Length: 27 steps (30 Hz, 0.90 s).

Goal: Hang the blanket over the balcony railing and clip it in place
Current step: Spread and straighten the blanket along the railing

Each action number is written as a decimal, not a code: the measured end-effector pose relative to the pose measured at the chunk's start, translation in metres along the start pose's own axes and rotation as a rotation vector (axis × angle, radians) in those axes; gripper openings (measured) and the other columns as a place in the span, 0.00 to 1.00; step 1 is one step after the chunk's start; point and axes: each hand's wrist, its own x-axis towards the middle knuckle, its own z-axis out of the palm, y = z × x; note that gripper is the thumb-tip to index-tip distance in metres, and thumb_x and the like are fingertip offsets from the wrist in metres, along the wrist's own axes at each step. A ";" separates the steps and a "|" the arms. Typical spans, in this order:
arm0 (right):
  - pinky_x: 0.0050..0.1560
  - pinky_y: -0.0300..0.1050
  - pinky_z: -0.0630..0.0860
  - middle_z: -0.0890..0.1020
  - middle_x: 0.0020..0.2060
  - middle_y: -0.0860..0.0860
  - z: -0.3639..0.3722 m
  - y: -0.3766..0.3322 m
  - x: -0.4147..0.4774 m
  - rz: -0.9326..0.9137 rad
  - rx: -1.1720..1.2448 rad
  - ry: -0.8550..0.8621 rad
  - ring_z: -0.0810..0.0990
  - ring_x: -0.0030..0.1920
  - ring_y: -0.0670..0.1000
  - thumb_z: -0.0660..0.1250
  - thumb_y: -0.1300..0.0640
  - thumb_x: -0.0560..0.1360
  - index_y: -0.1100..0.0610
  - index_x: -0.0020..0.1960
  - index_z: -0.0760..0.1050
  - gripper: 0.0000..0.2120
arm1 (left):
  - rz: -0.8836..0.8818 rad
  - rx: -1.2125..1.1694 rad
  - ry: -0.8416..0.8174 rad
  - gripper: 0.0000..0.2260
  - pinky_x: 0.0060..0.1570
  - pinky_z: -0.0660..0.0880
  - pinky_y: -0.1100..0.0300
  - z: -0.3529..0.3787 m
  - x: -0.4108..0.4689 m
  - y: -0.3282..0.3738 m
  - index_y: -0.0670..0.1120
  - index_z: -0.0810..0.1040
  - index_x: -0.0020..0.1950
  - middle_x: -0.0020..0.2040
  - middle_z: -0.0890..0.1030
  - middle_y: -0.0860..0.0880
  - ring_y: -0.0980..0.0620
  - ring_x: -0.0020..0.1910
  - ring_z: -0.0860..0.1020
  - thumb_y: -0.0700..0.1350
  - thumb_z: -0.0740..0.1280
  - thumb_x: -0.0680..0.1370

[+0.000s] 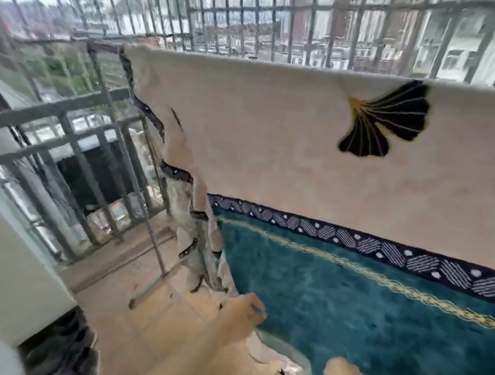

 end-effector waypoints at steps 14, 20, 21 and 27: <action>0.32 0.46 0.69 0.79 0.34 0.48 -0.034 -0.316 0.070 -0.305 0.234 0.121 0.76 0.34 0.49 0.57 0.50 0.76 0.51 0.39 0.75 0.12 | 0.008 0.264 0.353 0.10 0.32 0.76 0.60 -0.285 -0.004 0.085 0.44 0.77 0.52 0.43 0.83 0.46 0.47 0.39 0.82 0.48 0.59 0.83; 0.39 0.52 0.77 0.82 0.35 0.53 -0.052 -0.385 0.128 -0.404 0.362 0.188 0.81 0.35 0.53 0.56 0.47 0.79 0.59 0.42 0.72 0.17 | 0.029 0.364 0.390 0.13 0.39 0.80 0.60 -0.336 0.073 0.111 0.42 0.79 0.55 0.48 0.82 0.48 0.52 0.40 0.82 0.50 0.61 0.82; 0.40 0.55 0.79 0.82 0.36 0.54 -0.057 -0.397 0.141 -0.425 0.417 0.199 0.82 0.36 0.54 0.55 0.46 0.80 0.58 0.43 0.74 0.18 | 0.045 0.374 0.396 0.16 0.40 0.79 0.61 -0.344 0.089 0.119 0.41 0.78 0.58 0.49 0.82 0.49 0.53 0.40 0.81 0.52 0.61 0.82; 0.38 0.45 0.75 0.82 0.33 0.51 -0.117 -0.472 0.196 -0.530 0.655 0.420 0.79 0.31 0.47 0.52 0.39 0.80 0.54 0.43 0.76 0.23 | 0.162 0.874 0.577 0.30 0.40 0.74 0.55 -0.376 0.174 0.172 0.45 0.67 0.63 0.52 0.77 0.49 0.45 0.49 0.80 0.67 0.66 0.73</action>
